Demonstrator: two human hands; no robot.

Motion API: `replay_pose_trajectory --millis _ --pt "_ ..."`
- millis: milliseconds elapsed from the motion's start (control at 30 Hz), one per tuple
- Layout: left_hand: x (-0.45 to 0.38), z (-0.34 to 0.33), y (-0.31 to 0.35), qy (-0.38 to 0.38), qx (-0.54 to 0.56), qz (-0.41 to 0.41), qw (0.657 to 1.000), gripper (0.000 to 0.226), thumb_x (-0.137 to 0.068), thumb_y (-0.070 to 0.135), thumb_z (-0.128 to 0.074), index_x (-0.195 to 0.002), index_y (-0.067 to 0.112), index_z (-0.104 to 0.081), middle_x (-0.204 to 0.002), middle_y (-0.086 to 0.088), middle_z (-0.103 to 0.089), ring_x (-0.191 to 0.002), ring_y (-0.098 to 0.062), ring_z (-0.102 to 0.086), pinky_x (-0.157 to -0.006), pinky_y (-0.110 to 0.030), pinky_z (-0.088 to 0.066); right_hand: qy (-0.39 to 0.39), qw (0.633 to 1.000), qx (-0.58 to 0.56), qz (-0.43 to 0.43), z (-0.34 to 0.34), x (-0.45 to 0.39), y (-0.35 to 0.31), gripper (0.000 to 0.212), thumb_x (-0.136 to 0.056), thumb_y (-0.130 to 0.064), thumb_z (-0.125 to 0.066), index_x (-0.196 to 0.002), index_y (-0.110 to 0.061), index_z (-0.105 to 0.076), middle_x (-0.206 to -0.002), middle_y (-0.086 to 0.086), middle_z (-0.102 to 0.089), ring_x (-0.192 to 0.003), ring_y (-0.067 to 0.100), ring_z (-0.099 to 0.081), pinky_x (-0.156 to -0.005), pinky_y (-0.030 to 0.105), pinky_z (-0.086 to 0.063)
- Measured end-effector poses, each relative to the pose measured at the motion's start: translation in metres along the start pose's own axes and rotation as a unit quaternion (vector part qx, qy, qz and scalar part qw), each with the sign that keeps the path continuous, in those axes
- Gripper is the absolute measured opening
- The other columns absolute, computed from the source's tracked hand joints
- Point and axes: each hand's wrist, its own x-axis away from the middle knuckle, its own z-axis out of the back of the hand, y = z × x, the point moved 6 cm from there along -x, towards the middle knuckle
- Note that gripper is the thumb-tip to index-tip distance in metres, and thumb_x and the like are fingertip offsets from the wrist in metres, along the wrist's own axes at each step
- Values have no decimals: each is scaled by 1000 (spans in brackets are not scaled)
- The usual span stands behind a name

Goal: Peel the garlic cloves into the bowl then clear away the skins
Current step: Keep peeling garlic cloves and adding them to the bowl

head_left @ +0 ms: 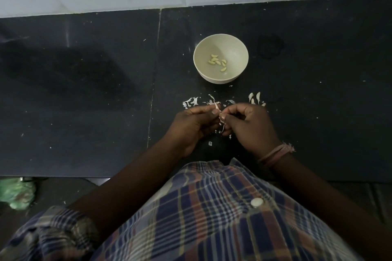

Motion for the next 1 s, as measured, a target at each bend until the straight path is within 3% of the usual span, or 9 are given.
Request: replay_pose_trajectory --millis 67,167,400,567,733,1000 --pt "1 0 0 1 -5 -5 1000 11 -94 4 -66 -98 10 -74 -83 -3 -76 -76 -11 -72 -73 -25 -61 -8 1000 -5 -7 -1 0 0 8 -92 -4 -69 -86 -5 -74 -77 17 -71 -58 17 -68 -54 22 -54" --pt "1 0 -1 7 -10 -11 1000 12 -94 2 -66 -102 9 -72 -80 -3 -75 -74 -12 -70 -75 -28 -60 -11 1000 18 -6 -2 0 0 10 -94 -7 -68 -86 -5 -73 -69 11 -69 -53 16 -66 -52 22 -52" --pt "-1 -3 2 2 -24 -58 998 18 -91 3 -70 -109 1 -72 -94 -13 -77 -84 -19 -73 -74 -27 -61 -7 997 71 24 -2 -4 0 13 -97 -16 -63 -86 -14 -70 -71 5 -70 -57 15 -65 -56 33 -54" --pt "-3 -1 1 -2 10 -15 1000 29 -90 0 -69 -118 -9 -66 -97 -16 -75 -82 -18 -74 -72 -25 -61 5 995 92 39 -5 -4 2 17 -96 -17 -60 -80 -24 -65 -66 -5 -65 -58 14 -62 -61 37 -54" --pt "-2 0 -5 -9 47 22 999 13 -96 0 -61 -105 -2 -70 -89 -13 -75 -75 -14 -74 -67 -22 -61 55 994 90 26 1 -7 2 14 -95 -16 -58 -83 -22 -65 -74 -4 -67 -65 13 -63 -67 40 -57" --pt "-1 -2 -11 -29 62 39 997 15 -101 2 -54 -102 2 -70 -84 -8 -75 -71 -9 -72 -65 -19 -59 114 993 35 15 10 -11 1 8 -91 -18 -63 -85 -21 -68 -79 1 -71 -73 26 -70 -74 53 -59"
